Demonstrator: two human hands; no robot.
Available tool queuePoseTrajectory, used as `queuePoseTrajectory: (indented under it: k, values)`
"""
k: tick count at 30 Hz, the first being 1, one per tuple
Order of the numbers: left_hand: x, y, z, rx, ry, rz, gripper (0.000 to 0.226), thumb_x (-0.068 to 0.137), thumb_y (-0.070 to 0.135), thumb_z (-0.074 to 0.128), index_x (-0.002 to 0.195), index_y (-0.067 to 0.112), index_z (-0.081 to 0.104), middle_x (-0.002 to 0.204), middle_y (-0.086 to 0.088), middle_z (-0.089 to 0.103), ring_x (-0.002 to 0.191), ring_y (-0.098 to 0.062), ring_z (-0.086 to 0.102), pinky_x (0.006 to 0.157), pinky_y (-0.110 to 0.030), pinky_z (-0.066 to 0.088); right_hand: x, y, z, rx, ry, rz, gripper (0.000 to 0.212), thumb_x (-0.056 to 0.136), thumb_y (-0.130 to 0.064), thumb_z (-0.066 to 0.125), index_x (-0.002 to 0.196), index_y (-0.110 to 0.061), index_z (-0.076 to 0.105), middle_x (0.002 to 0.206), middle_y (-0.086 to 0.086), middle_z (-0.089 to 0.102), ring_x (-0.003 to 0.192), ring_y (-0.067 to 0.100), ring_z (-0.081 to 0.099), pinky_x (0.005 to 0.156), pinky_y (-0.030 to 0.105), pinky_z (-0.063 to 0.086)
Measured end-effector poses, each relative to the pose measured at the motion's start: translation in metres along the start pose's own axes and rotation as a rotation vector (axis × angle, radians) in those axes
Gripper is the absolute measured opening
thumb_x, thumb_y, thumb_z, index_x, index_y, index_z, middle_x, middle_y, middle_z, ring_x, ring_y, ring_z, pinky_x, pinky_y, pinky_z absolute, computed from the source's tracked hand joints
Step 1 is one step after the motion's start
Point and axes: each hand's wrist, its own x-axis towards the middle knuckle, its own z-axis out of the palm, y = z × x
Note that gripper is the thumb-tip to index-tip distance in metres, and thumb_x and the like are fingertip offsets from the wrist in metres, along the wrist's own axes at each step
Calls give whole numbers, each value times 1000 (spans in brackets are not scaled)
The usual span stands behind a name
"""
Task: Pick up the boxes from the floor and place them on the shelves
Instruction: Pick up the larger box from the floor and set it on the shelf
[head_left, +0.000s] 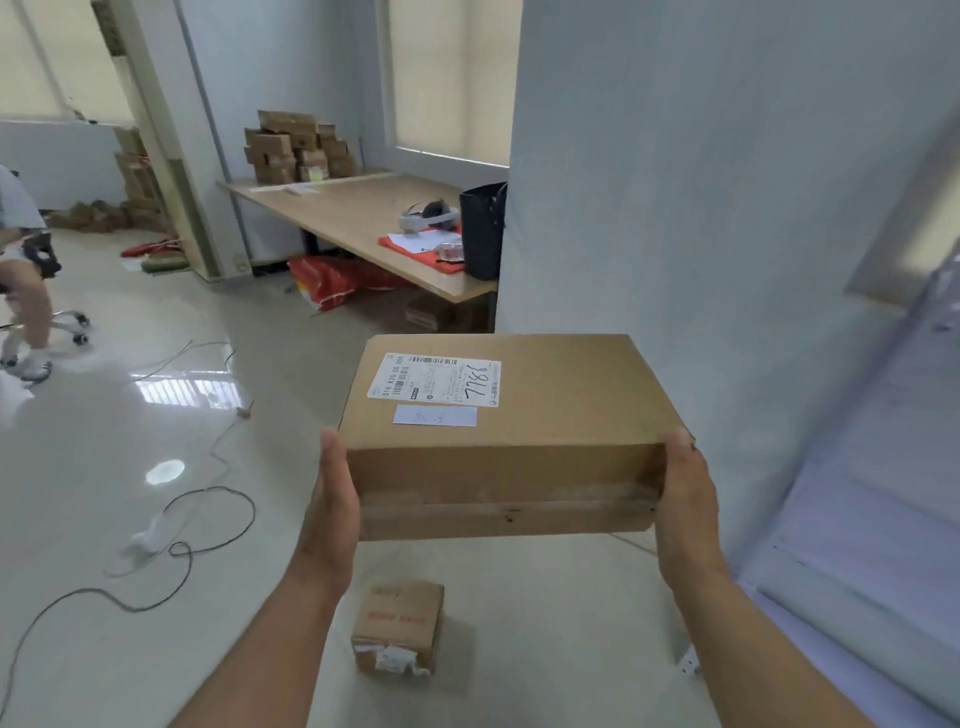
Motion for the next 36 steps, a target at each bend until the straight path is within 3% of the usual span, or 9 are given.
queuePoseTrajectory:
  k: [2,5,10,15,20,23,27,33,36]
  values:
    - [2,9,25,-22,-69,20,74,84,71,12,130,32,55,118,13,66,101,14,60,79,-5,47,4,-8,-26,16,55,-12,56,92,-54,27,128,-17,48,122,0,51,112,19,47,96,34,35]
    - [6,21,62,-47,-177,35,78,82,76,13,131,31,54,124,6,66,115,-1,59,86,-14,47,9,-23,-64,14,147,-42,57,87,-58,27,120,-18,49,116,-1,50,108,19,46,92,35,35]
    - [6,39,128,-63,-335,100,73,83,71,13,132,32,52,124,10,66,113,2,59,82,-9,48,16,-45,-130,51,304,-56,52,93,-49,29,134,-18,40,121,-2,46,111,17,43,92,33,33]
    - [-2,54,179,-29,-441,82,80,70,89,17,132,48,47,140,10,54,133,-4,43,110,-31,32,15,-59,-186,85,409,-52,58,87,-55,31,131,-19,41,120,0,48,109,20,45,88,36,34]
    - [-32,78,230,-13,-541,105,53,80,71,11,108,58,54,113,31,61,103,19,54,94,-20,37,5,-72,-238,74,506,-76,53,91,-52,31,129,-18,43,116,0,49,104,19,45,84,34,33]
    - [-41,87,255,-25,-587,106,61,81,74,11,119,51,52,118,27,60,109,16,51,97,-18,35,-3,-80,-268,41,550,-101,49,94,-48,29,130,-18,42,113,-3,46,103,18,44,84,34,32]
    - [-52,98,288,4,-711,134,69,84,71,6,133,43,46,124,26,57,100,27,50,80,0,39,-7,-94,-305,48,623,-98,50,92,-50,29,129,-19,41,113,-3,45,104,19,43,84,36,32]
    - [-62,116,354,-4,-812,189,94,62,92,14,139,43,38,137,15,53,123,2,49,85,-14,36,-9,-107,-363,45,745,-144,54,91,-53,28,131,-20,41,115,-3,45,105,19,44,85,37,34]
    - [-63,126,394,-26,-815,213,102,55,97,18,139,43,36,139,12,52,127,-5,49,103,-29,38,0,-116,-394,29,796,-186,54,92,-52,27,133,-20,42,116,-4,45,105,17,44,85,35,33]
